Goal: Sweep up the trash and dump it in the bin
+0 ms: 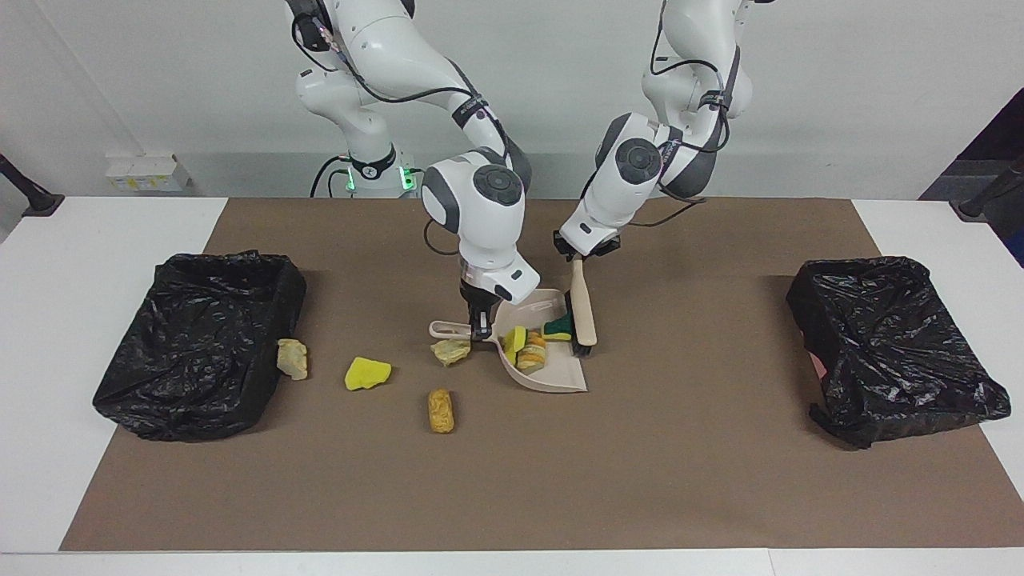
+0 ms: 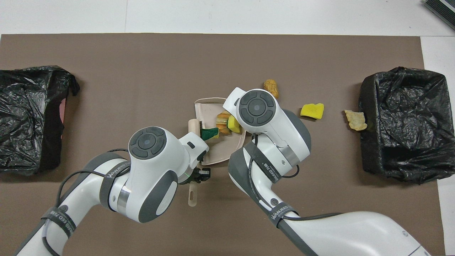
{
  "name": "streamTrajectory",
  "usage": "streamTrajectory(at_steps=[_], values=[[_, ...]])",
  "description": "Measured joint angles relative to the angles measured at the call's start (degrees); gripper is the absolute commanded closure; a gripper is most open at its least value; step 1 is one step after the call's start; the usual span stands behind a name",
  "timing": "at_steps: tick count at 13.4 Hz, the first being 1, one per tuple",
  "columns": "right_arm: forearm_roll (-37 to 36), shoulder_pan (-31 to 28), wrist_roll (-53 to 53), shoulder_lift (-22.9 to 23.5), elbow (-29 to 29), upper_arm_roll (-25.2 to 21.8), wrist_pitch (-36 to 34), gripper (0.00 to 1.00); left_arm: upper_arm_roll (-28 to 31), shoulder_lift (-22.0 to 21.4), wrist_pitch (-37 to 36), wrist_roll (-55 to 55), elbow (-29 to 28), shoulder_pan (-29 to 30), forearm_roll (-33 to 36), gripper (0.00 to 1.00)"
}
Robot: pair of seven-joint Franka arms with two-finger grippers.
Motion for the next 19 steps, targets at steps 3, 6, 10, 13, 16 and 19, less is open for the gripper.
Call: streamTrajectory(at_steps=[3,6,10,13,16,19], values=[[0.0,-0.2,0.0,0.0,0.0,0.0,0.0,1.0,0.1,0.0,-0.1,-2.1,0.9,1.2,3.7,1.0],[0.0,-0.2,0.0,0.0,0.0,0.0,0.0,1.0,0.2,0.0,-3.1,-2.9,2.3,1.9,5.8,1.0],[0.8,-2.0,0.0,-0.2,0.3,0.0,0.0,1.0,0.4,-2.5,-13.0,-3.3,7.8,4.2,8.9,1.0],[3.1,-3.7,0.0,-1.0,0.6,0.0,0.0,1.0,-0.8,-7.0,-19.0,-7.4,8.0,3.8,9.0,1.0],[8.1,-6.4,-2.0,-3.0,1.1,-0.1,0.0,1.0,-2.0,-9.0,-17.3,-12.0,5.3,-0.7,8.9,1.0],[11.7,-11.2,-6.6,-6.0,1.1,-0.1,-2.2,1.0,-2.2,-9.7,-8.6,-19.0,-1.1,-7.4,8.3,1.0]])
